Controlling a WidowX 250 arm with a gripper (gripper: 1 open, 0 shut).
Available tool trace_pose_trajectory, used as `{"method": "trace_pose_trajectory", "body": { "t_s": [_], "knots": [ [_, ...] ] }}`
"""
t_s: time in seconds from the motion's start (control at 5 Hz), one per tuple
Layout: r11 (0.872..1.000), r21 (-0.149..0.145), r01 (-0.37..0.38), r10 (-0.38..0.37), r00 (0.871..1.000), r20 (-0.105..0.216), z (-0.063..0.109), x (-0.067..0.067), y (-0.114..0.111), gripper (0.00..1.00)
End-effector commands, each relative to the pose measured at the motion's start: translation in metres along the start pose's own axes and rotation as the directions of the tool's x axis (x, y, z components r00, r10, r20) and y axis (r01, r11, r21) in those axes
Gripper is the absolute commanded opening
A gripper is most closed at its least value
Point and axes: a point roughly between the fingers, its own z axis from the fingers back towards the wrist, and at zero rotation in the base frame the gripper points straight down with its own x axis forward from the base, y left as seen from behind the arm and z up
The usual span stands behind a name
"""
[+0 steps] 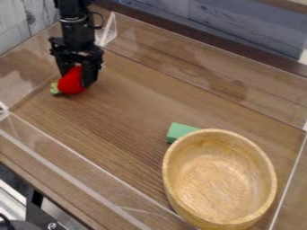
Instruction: Move the red object to the right side of the table
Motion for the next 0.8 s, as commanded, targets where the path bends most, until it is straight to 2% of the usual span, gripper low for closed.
{"method": "trace_pose_trajectory", "body": {
  "t_s": [0.0,0.2,0.4,0.6],
  "knots": [
    [0.999,-0.003,-0.035,0.035,0.999,0.017,0.017,-0.004,0.009,1.0],
    [0.997,-0.013,-0.08,0.081,0.994,0.07,0.046,-0.01,0.0,0.0],
    [0.998,-0.004,-0.064,0.064,0.99,0.126,0.074,-0.004,-0.023,0.0],
    [0.999,-0.008,-0.039,0.04,0.99,0.135,0.082,0.006,-0.063,0.0]
  ]
}}
